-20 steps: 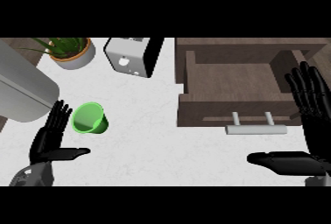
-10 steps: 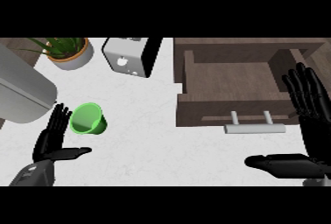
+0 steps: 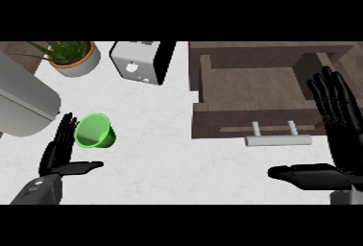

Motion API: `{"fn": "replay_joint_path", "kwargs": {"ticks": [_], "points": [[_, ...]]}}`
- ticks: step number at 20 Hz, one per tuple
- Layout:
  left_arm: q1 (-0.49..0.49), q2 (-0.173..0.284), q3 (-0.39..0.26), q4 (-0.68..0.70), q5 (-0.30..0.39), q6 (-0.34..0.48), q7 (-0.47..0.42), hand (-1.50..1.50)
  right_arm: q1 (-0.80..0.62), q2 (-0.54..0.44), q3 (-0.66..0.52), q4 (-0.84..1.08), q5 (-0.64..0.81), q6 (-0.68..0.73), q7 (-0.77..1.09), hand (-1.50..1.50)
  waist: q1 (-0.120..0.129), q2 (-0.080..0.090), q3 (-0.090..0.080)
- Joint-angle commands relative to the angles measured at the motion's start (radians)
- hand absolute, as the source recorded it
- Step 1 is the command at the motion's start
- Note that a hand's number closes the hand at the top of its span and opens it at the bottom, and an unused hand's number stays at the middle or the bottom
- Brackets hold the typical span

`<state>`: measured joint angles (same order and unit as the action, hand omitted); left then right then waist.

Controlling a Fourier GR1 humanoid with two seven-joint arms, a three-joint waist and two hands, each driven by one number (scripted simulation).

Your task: Pick up the cup, place it into the drawer and close the drawer

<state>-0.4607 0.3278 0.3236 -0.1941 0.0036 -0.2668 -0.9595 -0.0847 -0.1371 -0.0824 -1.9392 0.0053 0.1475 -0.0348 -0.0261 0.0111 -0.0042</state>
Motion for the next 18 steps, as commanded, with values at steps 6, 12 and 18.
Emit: {"fn": "replay_joint_path", "kwargs": {"ticks": [6,12,18], "points": [[-0.026,-0.026,0.008,0.025,0.007,-0.074,-0.074,-1.5,0.053,0.009,0.014,-0.076,-0.019,0.013,0.043,-1.5,-0.002,-0.003,0.001],[-0.059,-0.032,0.011,0.022,0.013,-0.138,-0.07,-1.5,0.022,0.012,0.016,-0.04,-0.001,0.004,0.029,-1.5,-0.011,0.003,-0.001],[-0.044,-0.05,0.006,0.003,0.02,-0.226,-0.088,-1.5,0.013,0.012,0.029,-0.066,-0.007,0.006,0.076,-1.5,-0.006,0.0,-0.001]]}}
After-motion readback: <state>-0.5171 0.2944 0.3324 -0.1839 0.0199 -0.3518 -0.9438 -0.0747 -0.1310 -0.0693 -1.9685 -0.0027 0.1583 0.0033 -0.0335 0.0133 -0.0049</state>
